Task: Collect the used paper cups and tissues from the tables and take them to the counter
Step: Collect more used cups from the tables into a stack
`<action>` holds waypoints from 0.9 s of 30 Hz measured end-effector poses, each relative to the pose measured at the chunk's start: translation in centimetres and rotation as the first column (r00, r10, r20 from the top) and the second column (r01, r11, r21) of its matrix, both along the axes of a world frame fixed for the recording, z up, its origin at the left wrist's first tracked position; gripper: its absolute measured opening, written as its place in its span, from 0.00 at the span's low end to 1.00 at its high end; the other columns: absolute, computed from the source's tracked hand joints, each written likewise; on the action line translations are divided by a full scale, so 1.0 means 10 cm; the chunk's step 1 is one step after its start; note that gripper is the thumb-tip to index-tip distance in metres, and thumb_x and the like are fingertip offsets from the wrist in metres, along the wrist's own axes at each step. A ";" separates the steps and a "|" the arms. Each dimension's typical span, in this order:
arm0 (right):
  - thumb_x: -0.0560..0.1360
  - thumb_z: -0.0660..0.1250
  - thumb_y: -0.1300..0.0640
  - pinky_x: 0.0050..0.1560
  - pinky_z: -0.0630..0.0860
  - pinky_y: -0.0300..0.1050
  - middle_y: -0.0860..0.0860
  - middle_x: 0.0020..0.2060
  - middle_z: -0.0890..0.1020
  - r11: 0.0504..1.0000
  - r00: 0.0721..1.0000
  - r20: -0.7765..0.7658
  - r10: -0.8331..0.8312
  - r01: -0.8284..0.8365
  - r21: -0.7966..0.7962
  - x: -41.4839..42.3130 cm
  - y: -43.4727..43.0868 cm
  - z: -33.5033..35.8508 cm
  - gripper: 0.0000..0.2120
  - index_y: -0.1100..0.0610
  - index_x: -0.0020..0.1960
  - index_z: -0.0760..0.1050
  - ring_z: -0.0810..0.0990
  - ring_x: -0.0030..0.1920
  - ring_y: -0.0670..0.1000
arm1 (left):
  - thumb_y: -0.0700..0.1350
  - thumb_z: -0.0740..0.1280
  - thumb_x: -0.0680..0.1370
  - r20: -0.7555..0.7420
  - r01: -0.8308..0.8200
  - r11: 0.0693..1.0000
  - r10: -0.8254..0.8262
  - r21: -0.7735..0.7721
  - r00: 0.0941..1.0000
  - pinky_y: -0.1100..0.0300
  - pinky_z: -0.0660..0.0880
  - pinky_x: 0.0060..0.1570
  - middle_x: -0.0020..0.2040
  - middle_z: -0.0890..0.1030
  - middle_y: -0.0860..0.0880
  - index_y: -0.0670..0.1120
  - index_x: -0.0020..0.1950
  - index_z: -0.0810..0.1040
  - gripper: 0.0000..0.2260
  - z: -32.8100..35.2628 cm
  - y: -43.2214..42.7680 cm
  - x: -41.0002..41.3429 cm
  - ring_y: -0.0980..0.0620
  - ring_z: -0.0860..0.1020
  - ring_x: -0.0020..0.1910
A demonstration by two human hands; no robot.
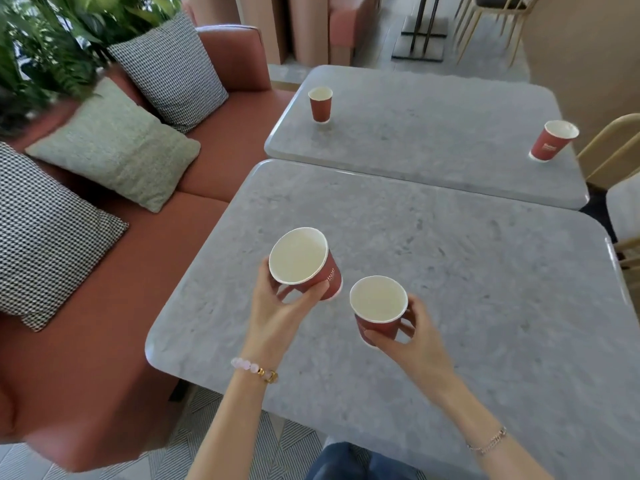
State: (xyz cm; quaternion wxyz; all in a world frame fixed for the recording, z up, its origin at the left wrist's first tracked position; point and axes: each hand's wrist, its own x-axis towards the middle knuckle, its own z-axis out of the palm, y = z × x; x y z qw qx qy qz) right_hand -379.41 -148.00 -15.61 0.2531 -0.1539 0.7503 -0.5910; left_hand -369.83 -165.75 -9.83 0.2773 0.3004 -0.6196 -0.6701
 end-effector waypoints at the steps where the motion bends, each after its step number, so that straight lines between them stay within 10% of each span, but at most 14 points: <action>1: 0.60 0.80 0.53 0.45 0.74 0.27 0.31 0.48 0.78 1.000 1.000 0.000 0.001 -0.001 0.001 0.00 0.01 0.00 0.28 0.38 0.53 0.70 0.77 0.51 0.33 | 0.40 0.77 0.62 -0.027 0.020 1.000 -0.020 -0.004 0.999 0.66 0.76 0.46 0.54 0.79 0.54 0.49 0.58 0.72 0.27 0.09 0.04 -0.02 0.60 0.79 0.51; 18: 0.63 0.79 0.57 0.48 0.74 0.30 0.40 0.52 0.80 0.995 0.986 -0.146 -0.086 0.078 -0.057 0.04 0.39 0.35 0.26 0.43 0.54 0.70 0.79 0.52 0.37 | 0.53 0.76 0.57 0.047 0.354 0.930 -0.351 -0.094 0.935 0.68 0.72 0.51 0.51 0.79 0.62 0.55 0.56 0.73 0.28 0.32 0.83 -0.38 0.61 0.75 0.57; 27: 0.63 0.76 0.53 0.46 0.72 0.26 0.32 0.51 0.78 0.988 0.977 -0.153 -0.145 0.136 -0.071 0.05 0.59 0.42 0.25 0.39 0.55 0.69 0.77 0.53 0.33 | 0.54 0.75 0.60 0.159 0.449 0.881 -0.427 -0.147 0.890 0.47 0.68 0.64 0.60 0.75 0.53 0.58 0.57 0.72 0.28 0.21 1.03 -0.37 0.56 0.71 0.63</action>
